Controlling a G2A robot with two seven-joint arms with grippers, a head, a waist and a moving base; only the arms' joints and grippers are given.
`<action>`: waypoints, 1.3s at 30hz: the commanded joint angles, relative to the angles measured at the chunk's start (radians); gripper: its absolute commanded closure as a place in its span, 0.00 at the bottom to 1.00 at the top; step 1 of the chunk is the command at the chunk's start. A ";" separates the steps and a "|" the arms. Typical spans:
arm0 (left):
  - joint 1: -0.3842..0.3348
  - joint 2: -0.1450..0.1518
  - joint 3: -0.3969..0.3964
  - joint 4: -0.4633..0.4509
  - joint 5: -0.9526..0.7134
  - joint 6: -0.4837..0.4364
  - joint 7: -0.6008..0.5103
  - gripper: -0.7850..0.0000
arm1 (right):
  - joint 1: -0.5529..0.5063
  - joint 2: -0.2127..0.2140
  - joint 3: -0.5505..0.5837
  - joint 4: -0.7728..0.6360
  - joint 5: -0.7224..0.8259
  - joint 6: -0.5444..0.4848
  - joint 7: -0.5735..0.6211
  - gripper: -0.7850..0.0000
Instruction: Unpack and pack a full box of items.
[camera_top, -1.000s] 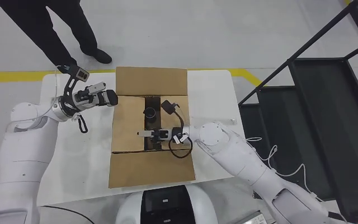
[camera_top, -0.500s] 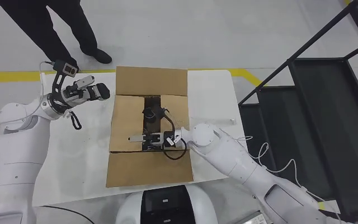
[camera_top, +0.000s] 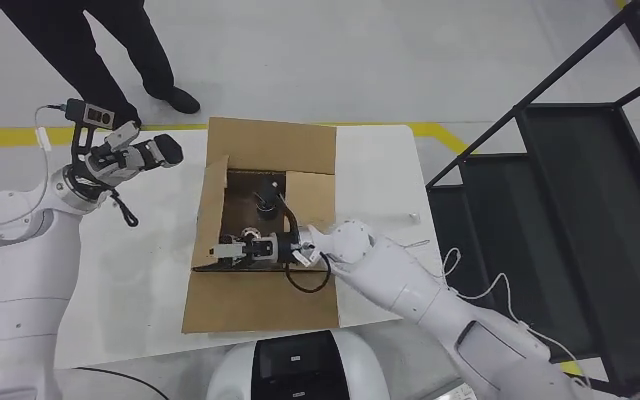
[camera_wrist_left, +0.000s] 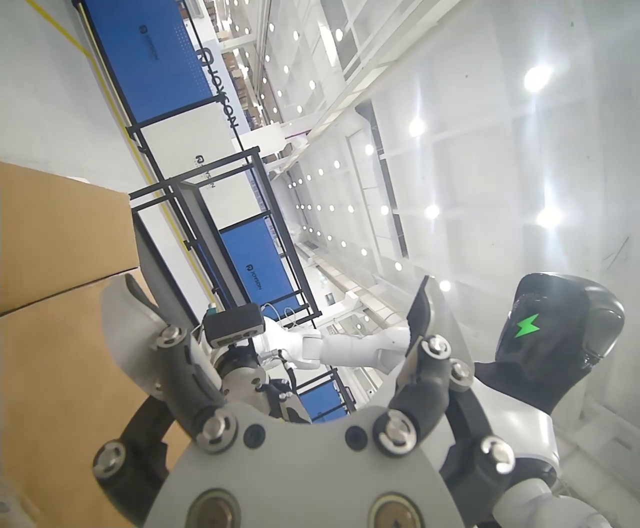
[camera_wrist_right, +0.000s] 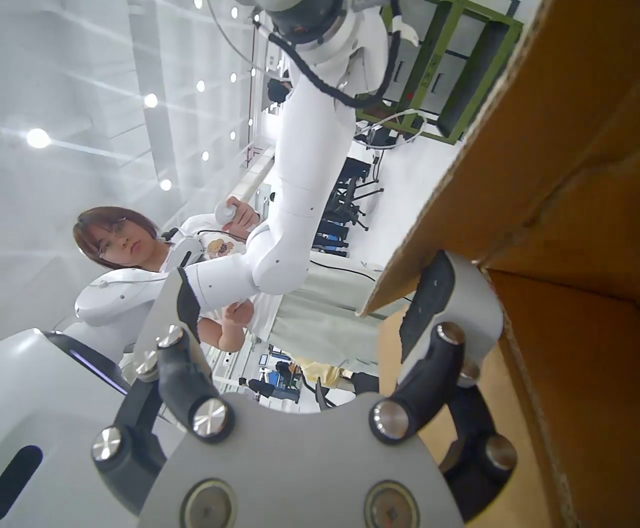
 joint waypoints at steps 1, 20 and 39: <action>0.005 0.000 -0.002 -0.007 -0.018 0.012 -0.008 0.00 | 0.020 -0.024 -0.036 0.030 -0.004 -0.021 -0.013 0.00; -0.108 -0.007 0.126 0.038 0.262 0.079 -0.005 0.00 | 0.099 -0.130 -0.113 0.178 -0.019 -0.074 0.011 0.00; 0.012 0.041 0.000 0.061 0.390 0.192 0.090 0.00 | -0.186 0.051 0.331 -0.147 -0.002 -0.001 0.145 0.00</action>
